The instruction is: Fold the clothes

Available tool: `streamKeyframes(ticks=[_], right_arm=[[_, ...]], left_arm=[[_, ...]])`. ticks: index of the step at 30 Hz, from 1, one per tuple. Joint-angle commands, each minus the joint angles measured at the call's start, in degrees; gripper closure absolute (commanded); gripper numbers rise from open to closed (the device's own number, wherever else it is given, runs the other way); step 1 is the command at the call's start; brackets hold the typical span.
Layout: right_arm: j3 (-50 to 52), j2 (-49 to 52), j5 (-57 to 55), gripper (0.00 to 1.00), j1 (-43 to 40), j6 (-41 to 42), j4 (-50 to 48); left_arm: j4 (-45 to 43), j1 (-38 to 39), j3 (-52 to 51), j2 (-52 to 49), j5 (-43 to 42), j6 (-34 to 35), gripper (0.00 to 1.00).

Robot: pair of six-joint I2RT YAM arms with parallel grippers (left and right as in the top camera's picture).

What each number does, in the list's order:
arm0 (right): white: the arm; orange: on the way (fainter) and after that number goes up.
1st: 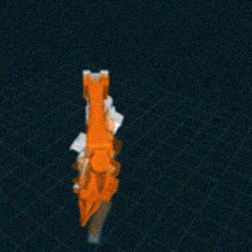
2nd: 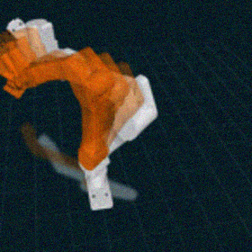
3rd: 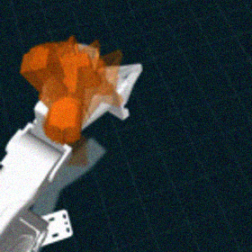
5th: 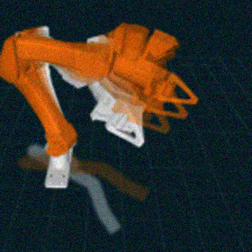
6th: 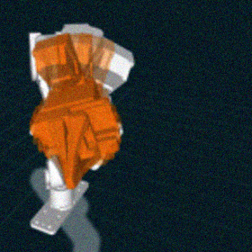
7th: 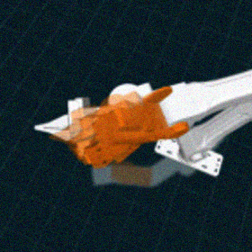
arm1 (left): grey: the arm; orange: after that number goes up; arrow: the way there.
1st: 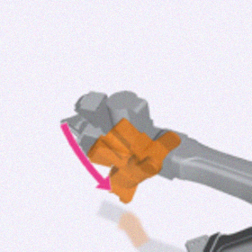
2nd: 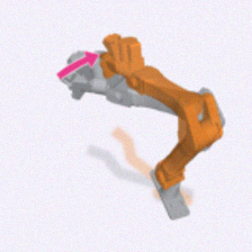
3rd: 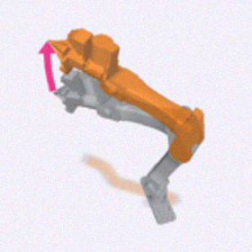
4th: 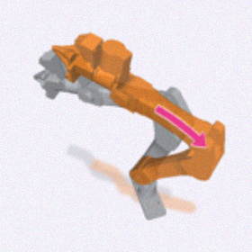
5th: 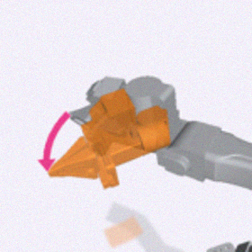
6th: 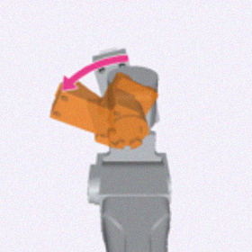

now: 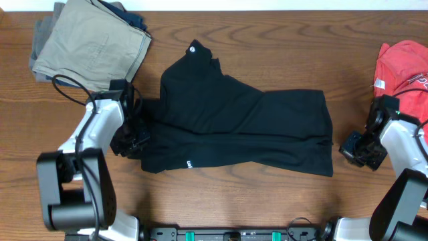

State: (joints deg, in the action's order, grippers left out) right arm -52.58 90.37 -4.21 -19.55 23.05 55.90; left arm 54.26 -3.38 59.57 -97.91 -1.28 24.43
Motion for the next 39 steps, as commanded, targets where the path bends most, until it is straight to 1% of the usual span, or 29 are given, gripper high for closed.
streamKeyframes(ticks=[1,4,7,11,15,21,25,28,35,39], right_arm=[[-1.9,0.0,-1.3,0.99,0.2,1.8,1.2],[-2.0,0.0,5.9,0.99,0.7,-1.0,0.7],[-1.9,0.0,11.1,0.99,2.3,-4.0,0.7],[0.0,0.0,11.1,0.99,6.3,-3.5,-1.2],[4.4,0.0,11.1,0.99,9.9,-1.0,-5.8],[10.5,0.0,11.2,0.99,10.9,0.9,-10.4],[11.1,0.0,6.1,0.99,10.4,2.3,-9.6],[11.1,0.0,4.9,0.99,9.0,2.3,-9.8],[9.9,0.0,0.1,0.99,2.2,2.2,-9.3],[7.0,0.0,-1.4,0.99,-1.2,1.3,-7.6]], left_arm=[[0.8,-0.2,1.4,5.6,0.9,1.3,0.67],[0.8,0.0,1.4,8.2,-0.3,0.2,0.67],[1.0,0.7,1.3,8.6,-4.1,-3.0,0.67],[0.3,1.9,0.5,7.8,-4.6,-3.2,0.67],[0.3,1.9,0.4,7.4,-4.6,-3.2,0.66],[0.3,1.9,0.4,7.4,-4.5,-3.4,0.66],[0.3,1.9,0.4,7.4,-4.5,-4.1,0.66],[0.4,1.9,0.4,7.4,-4.5,-4.1,0.66],[1.7,1.9,0.4,7.8,-4.5,-4.0,0.66],[2.5,1.9,0.4,9.3,-4.8,-4.0,0.66]])
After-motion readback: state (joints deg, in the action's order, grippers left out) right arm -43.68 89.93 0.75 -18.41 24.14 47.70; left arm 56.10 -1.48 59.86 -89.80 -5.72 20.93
